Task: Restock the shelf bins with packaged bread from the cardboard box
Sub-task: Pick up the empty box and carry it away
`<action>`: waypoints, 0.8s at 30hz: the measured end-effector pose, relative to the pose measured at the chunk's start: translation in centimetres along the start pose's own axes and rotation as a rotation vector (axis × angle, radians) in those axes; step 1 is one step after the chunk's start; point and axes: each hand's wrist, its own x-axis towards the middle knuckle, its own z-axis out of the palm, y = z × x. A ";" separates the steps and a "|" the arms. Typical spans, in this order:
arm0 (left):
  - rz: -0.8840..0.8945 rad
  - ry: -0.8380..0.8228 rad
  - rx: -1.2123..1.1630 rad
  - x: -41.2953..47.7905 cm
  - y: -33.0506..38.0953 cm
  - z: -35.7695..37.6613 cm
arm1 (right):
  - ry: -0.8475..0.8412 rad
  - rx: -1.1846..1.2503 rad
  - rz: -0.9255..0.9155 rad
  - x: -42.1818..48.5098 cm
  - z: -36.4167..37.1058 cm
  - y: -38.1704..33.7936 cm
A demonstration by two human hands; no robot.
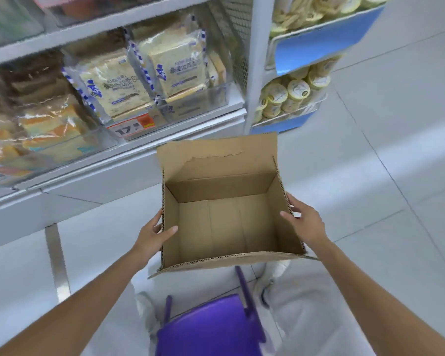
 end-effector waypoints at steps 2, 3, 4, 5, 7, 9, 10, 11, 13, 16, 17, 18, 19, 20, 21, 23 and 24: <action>-0.005 -0.046 0.050 -1.3 2.5 2.6 | 0.038 0.049 0.055 -1.6 -3.3 1.6; -0.003 -0.070 0.079 -1.9 3.9 4.0 | 0.060 0.072 0.079 -2.6 -5.0 2.5; 0.004 -0.096 0.108 -2.4 5.4 5.5 | 0.083 0.093 0.103 -3.6 -6.6 3.5; 0.013 -0.120 0.141 -2.9 6.8 7.0 | 0.111 0.123 0.129 -4.7 -8.2 4.5; 0.035 -0.177 0.243 -3.7 9.6 10.2 | 0.176 0.208 0.189 -7.0 -11.3 6.5; 0.066 -0.236 0.335 -5.0 12.7 14.3 | 0.240 0.301 0.253 -9.5 -14.4 8.7; 0.083 -0.251 0.370 -5.8 14.2 16.6 | 0.264 0.341 0.278 -10.7 -16.0 9.8; 0.101 -0.260 0.404 -6.8 15.8 19.0 | 0.284 0.385 0.298 -11.8 -17.7 10.8; 0.127 -0.297 0.461 -8.7 18.8 23.7 | 0.331 0.476 0.345 -14.0 -21.1 12.8; 0.171 -0.369 0.544 -11.2 23.1 30.7 | 0.419 0.585 0.424 -16.9 -25.8 15.5; 0.189 -0.389 0.569 -12.0 24.4 33.2 | 0.449 0.609 0.446 -17.5 -27.4 16.2; 0.207 -0.405 0.600 -12.8 25.6 35.6 | 0.478 0.629 0.471 -18.1 -29.0 17.0; 0.227 -0.425 0.630 -13.6 26.8 38.0 | 0.505 0.643 0.496 -18.7 -30.6 17.6; 0.248 -0.446 0.657 -14.3 28.0 40.4 | 0.531 0.652 0.519 -19.2 -32.1 18.2; 0.267 -0.470 0.684 -15.1 29.2 42.6 | 0.554 0.659 0.541 -19.7 -33.5 18.8; 0.293 -0.515 0.731 -16.2 31.3 46.9 | 0.608 0.695 0.586 -20.6 -36.2 20.2; 0.294 -0.536 0.752 -16.7 32.4 49.0 | 0.632 0.716 0.607 -21.0 -37.5 20.8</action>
